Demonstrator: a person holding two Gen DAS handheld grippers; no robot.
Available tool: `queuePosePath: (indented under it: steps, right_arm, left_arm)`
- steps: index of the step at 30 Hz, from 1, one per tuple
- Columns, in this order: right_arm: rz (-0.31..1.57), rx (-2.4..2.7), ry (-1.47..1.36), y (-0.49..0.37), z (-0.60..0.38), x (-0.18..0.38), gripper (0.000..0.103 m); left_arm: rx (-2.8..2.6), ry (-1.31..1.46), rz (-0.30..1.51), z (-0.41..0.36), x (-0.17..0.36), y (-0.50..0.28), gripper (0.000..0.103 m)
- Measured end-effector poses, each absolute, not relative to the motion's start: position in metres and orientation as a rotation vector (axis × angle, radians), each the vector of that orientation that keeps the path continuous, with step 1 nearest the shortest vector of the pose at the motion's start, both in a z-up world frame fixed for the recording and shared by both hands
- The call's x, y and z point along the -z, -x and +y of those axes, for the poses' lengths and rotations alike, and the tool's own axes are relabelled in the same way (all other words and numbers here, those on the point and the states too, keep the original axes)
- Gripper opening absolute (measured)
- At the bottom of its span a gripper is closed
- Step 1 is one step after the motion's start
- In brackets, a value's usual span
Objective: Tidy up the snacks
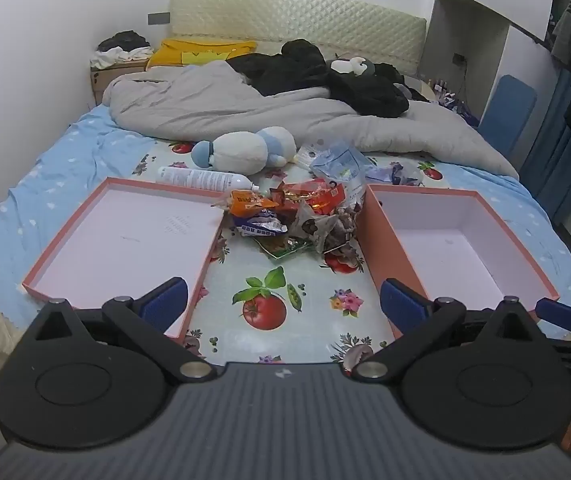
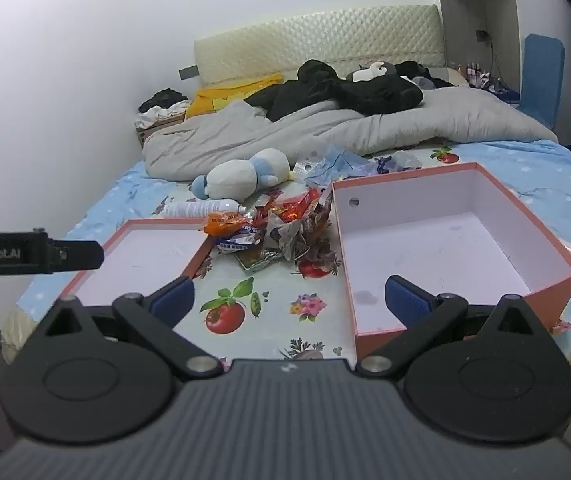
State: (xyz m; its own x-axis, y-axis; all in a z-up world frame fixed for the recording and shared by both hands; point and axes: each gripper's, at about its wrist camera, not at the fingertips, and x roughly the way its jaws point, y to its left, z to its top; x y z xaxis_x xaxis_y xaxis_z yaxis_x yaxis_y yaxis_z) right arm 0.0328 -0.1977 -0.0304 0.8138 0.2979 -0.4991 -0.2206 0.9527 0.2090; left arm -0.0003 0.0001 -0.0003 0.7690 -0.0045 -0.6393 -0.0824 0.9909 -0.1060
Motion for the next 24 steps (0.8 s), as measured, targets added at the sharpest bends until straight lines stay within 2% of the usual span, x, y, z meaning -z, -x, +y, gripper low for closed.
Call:
queuePosePath:
  steps: [11, 24]
  right_arm:
    - [0.55, -0.286, -0.166, -0.025, -0.204, 0.017, 0.103]
    - [0.572, -0.252, -0.13, -0.035, -0.193, 0.032, 0.103]
  left_arm:
    - [-0.009, 0.184, 0.711, 0.012, 0.004, -0.005, 0.103]
    - [0.004, 0.163, 0.715, 0.006, 0.006, -0.013, 0.103]
